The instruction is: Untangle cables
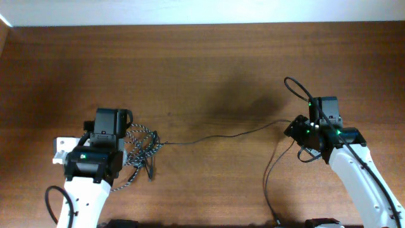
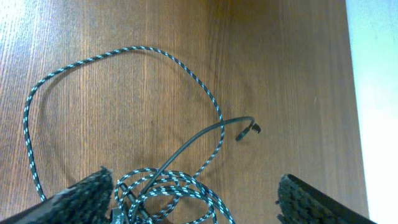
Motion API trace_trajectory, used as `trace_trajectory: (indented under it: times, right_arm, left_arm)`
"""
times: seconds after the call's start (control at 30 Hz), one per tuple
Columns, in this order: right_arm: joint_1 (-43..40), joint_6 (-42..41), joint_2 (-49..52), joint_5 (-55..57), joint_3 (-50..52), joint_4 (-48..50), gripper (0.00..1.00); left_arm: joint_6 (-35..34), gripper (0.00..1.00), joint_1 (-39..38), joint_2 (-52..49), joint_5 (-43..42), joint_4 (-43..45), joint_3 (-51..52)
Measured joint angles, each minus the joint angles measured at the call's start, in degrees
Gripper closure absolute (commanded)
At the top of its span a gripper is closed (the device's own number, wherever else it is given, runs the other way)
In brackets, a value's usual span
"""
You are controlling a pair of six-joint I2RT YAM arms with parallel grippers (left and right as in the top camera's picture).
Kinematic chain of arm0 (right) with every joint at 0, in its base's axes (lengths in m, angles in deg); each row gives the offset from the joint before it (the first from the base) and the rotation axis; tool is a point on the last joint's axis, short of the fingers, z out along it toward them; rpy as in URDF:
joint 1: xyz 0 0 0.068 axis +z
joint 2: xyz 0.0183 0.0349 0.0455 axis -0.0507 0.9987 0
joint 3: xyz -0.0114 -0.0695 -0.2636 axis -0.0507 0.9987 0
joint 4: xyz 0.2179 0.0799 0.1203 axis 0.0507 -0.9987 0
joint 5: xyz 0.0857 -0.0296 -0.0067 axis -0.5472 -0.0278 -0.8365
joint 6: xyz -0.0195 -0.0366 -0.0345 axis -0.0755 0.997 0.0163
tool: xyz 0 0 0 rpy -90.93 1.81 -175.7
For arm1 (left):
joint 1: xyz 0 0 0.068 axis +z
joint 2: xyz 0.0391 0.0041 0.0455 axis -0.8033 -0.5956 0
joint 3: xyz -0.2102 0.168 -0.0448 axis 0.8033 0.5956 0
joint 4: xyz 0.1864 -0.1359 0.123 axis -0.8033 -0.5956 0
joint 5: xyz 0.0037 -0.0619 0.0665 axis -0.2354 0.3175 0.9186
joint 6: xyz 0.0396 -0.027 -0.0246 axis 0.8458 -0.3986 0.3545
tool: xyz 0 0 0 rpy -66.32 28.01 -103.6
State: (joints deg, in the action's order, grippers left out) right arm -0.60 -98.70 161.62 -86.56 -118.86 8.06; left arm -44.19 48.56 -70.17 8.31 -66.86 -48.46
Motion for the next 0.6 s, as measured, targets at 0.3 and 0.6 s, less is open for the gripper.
trace_trajectory:
  times: [0.3,0.6]
  right_arm:
    - [-0.2,21.07,0.0,-33.64,0.22,9.68,0.01]
    - [-0.2,31.41,0.0,-60.46,0.52,28.5,0.01]
  left_arm:
    - [24.85,0.01,0.04,-5.79,-23.15,-0.61,0.0]
    - [16.11,0.1,0.04,-5.95,-24.06,3.98,11.47]
